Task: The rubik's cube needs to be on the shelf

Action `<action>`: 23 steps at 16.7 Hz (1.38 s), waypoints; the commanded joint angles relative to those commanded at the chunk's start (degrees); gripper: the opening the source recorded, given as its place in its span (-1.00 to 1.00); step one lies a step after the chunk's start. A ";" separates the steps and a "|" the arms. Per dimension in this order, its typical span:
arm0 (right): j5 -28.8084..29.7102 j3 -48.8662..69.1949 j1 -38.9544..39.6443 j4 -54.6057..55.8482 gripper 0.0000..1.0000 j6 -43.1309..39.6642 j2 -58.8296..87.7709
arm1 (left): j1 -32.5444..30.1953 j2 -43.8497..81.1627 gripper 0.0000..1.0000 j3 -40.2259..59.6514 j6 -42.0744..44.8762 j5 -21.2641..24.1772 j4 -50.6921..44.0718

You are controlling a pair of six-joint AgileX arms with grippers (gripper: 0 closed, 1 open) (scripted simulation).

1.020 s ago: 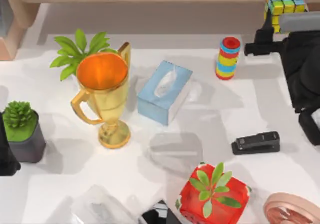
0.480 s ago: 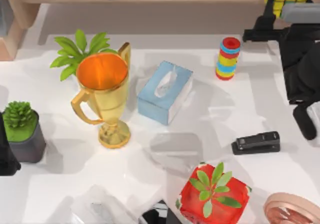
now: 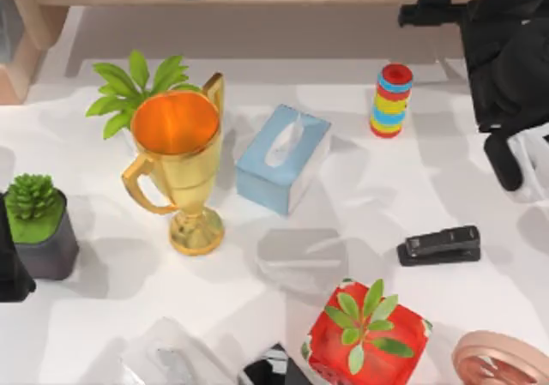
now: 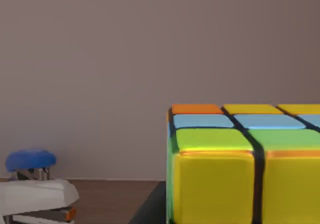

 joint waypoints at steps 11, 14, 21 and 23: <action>-1.51 15.13 -4.20 -9.46 -1.00 1.39 8.78 | 0.00 0.00 1.00 0.00 0.00 0.00 0.00; -1.51 15.13 -4.20 -9.46 -0.70 1.39 8.78 | 0.00 0.00 1.00 0.00 0.00 0.00 0.00; -1.51 15.13 -4.20 -9.46 0.36 1.39 8.78 | 0.00 0.00 1.00 0.00 0.00 0.00 0.00; -1.51 15.13 -4.20 -9.46 0.66 1.39 8.78 | 0.00 0.00 1.00 0.00 0.00 0.00 0.00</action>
